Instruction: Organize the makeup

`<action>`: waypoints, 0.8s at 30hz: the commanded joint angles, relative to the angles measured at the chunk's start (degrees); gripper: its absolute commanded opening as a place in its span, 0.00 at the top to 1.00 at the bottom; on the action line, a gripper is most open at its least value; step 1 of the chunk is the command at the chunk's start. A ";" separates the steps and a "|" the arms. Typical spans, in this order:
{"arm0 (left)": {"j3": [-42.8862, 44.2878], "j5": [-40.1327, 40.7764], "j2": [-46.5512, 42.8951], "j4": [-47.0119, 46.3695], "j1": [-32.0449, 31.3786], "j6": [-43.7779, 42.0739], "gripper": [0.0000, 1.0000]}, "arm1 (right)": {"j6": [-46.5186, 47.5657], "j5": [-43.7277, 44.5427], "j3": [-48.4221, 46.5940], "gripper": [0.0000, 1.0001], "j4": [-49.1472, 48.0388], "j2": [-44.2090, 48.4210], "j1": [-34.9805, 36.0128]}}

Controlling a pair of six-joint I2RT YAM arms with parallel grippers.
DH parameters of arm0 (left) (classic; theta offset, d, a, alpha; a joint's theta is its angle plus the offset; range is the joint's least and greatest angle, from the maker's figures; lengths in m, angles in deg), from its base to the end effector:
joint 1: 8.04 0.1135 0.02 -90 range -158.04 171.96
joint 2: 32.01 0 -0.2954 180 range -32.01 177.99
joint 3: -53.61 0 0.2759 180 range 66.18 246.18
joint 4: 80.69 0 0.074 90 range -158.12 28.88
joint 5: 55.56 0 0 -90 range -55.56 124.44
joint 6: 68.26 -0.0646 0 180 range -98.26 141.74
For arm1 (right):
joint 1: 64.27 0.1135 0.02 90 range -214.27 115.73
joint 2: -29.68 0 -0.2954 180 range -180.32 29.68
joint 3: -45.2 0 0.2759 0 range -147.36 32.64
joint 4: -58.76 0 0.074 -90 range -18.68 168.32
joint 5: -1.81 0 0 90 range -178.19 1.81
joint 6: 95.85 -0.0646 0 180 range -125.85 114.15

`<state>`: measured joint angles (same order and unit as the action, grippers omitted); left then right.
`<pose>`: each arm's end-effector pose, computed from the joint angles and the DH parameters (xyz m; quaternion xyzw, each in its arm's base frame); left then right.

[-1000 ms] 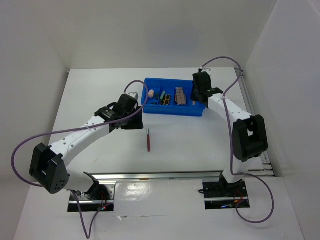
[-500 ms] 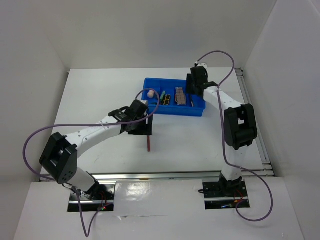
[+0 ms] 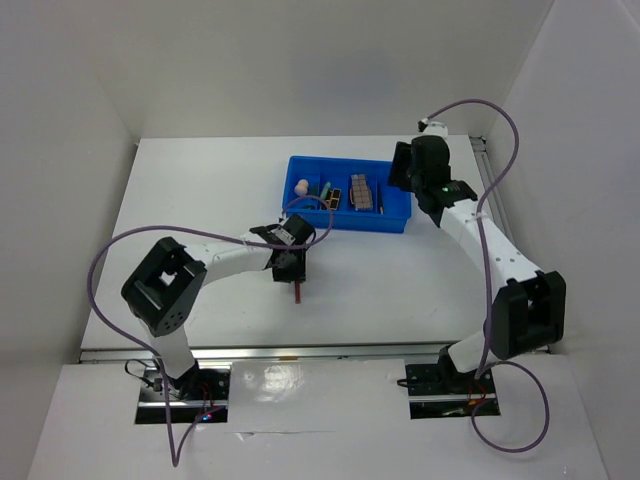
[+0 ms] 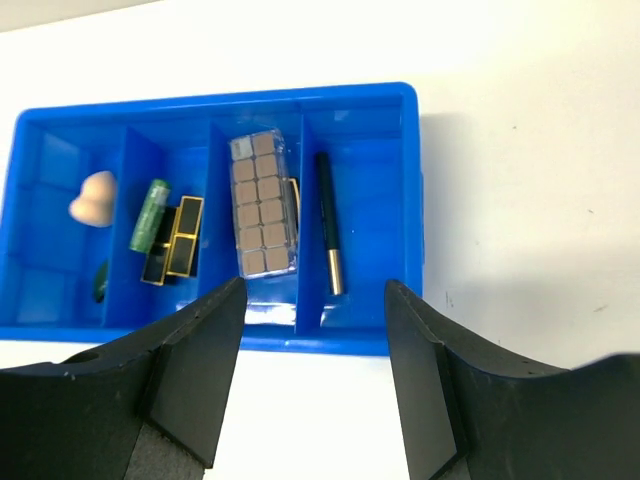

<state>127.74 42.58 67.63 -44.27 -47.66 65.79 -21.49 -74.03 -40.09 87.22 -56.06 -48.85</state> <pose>0.3011 -0.2374 0.1642 -0.0546 0.9663 -0.1100 0.2262 0.3836 0.0894 0.3399 0.0643 0.8545 0.0328 0.5143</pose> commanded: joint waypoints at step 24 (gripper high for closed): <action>51.79 -14.38 14.40 9.02 -7.14 -11.53 1.00 | -4.31 7.38 7.87 0.34 9.14 27.71 -1.97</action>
<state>173.46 31.91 74.01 -35.28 -55.88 56.50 -24.35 -68.81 -32.74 94.48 -32.87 -50.09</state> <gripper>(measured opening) 0.067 0.656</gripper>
